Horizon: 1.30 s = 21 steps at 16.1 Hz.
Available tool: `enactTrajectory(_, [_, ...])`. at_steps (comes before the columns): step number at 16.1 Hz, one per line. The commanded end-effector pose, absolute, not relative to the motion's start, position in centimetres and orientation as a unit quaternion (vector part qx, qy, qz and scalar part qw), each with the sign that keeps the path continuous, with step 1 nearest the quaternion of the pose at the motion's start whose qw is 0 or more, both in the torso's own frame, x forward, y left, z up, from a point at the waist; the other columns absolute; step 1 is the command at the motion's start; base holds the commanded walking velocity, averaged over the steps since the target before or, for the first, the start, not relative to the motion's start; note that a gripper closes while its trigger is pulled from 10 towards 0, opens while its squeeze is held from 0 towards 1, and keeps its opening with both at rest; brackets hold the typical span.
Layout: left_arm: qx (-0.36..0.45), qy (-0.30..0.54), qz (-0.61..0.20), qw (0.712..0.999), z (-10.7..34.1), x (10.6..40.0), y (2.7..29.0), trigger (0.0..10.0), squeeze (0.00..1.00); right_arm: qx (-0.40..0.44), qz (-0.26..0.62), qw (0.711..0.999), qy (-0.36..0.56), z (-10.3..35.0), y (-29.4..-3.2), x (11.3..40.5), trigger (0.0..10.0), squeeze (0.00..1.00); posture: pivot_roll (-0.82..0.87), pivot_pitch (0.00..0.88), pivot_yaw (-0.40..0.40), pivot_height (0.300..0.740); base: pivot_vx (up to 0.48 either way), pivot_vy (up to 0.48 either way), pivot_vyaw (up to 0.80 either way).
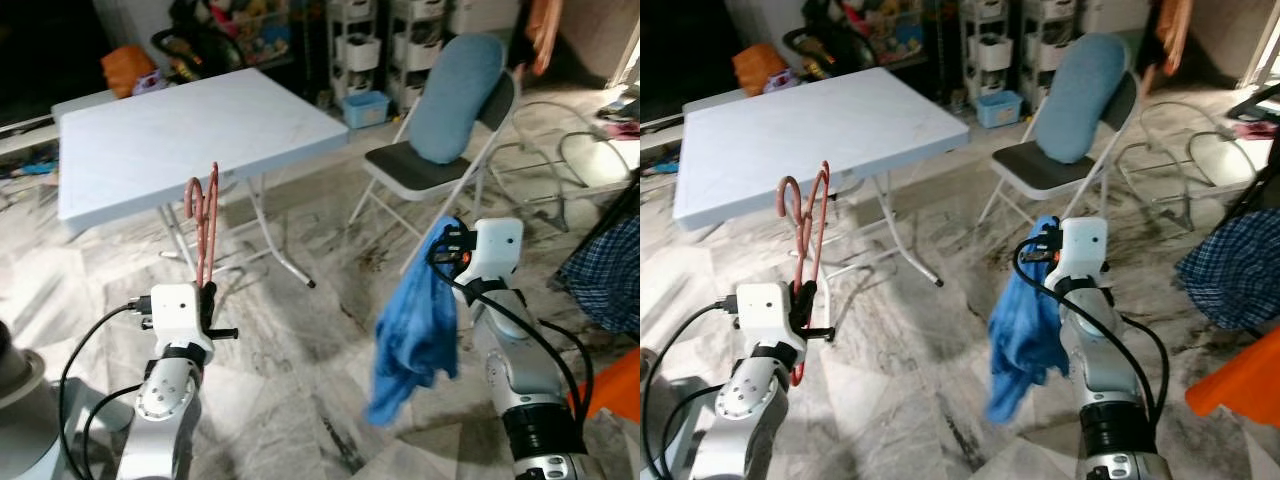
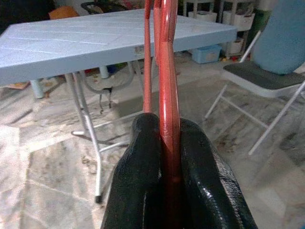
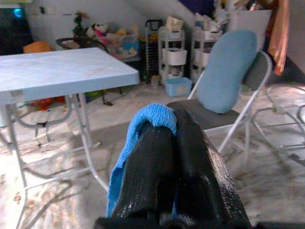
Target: Hang hanger
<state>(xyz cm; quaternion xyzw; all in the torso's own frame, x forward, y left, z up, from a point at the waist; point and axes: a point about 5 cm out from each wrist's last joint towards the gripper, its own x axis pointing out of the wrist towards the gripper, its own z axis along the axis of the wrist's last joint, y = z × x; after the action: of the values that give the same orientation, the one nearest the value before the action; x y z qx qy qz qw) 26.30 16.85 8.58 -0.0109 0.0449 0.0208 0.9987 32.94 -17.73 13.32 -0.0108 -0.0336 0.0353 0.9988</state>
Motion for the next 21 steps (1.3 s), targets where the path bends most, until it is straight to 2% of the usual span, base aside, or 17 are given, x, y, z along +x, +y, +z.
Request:
enactTrajectory(1, [-0.007,0.036,0.031,0.999,9.0,26.3,17.3,10.0,0.0,-0.005,0.051,0.998,-0.043,14.0,-16.8,33.0,10.0,0.0,-0.06,0.0,0.109,0.74,0.39,0.0,0.43])
enactTrajectory(5, [-0.017,0.035,0.039,0.998,9.2,26.6,17.7,10.0,0.0,-0.003,0.062,0.997,-0.043,14.2,-16.3,33.1,10.0,0.0,-0.06,0.0,0.115,0.74,0.426,0.0,0.41])
enactTrajectory(17, [-0.046,0.059,0.056,0.996,9.4,26.4,18.5,10.0,0.0,0.008,0.08,0.996,-0.03,14.0,-15.0,33.3,10.0,0.0,-0.04,0.0,0.133,0.74,0.434,0.021,0.0])
enactTrajectory(21, [-0.028,0.069,0.079,0.994,9.0,26.2,18.7,10.0,0.0,0.007,0.099,0.995,-0.021,13.7,-14.4,33.2,10.0,0.0,-0.03,0.0,0.112,0.74,0.0,0.0,0.0])
